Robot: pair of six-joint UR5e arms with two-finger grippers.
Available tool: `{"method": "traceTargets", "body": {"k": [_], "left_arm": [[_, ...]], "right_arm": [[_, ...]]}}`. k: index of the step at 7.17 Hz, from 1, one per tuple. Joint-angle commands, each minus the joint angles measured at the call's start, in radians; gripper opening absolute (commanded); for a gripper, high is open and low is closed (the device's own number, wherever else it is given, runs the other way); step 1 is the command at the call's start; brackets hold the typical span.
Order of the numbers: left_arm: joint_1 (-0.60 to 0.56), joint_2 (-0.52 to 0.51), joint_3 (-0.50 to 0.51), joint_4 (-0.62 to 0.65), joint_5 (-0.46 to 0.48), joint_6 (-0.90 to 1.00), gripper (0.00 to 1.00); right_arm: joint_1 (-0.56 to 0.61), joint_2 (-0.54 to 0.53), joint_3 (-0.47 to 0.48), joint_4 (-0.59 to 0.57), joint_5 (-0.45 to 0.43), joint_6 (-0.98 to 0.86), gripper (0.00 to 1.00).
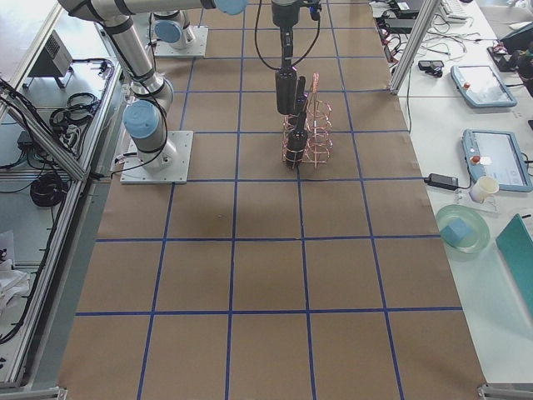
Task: Place wine into wine basket
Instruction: 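Carry the bottle with the right gripper over the wire rack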
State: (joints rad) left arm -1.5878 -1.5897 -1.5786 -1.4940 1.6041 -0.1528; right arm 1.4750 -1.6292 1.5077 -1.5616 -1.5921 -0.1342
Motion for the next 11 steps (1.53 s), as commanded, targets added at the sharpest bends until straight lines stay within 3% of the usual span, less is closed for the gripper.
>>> {"method": "traceTargets", "body": {"k": [1,4,11], "left_arm": [[-0.004,0.010,0.002,0.004,0.000,-0.013,1.00],[-0.008,0.020,0.002,0.008,-0.039,-0.011,1.00],[-0.008,0.023,0.002,0.004,-0.026,-0.001,1.00]], "right_arm": [[0.001,0.054,-0.007,-0.059,-0.012,-0.016,0.00],[-0.001,0.090,-0.007,-0.063,-0.008,-0.016,0.00],[0.001,0.126,0.008,-0.090,-0.008,-0.018,0.00]]}}
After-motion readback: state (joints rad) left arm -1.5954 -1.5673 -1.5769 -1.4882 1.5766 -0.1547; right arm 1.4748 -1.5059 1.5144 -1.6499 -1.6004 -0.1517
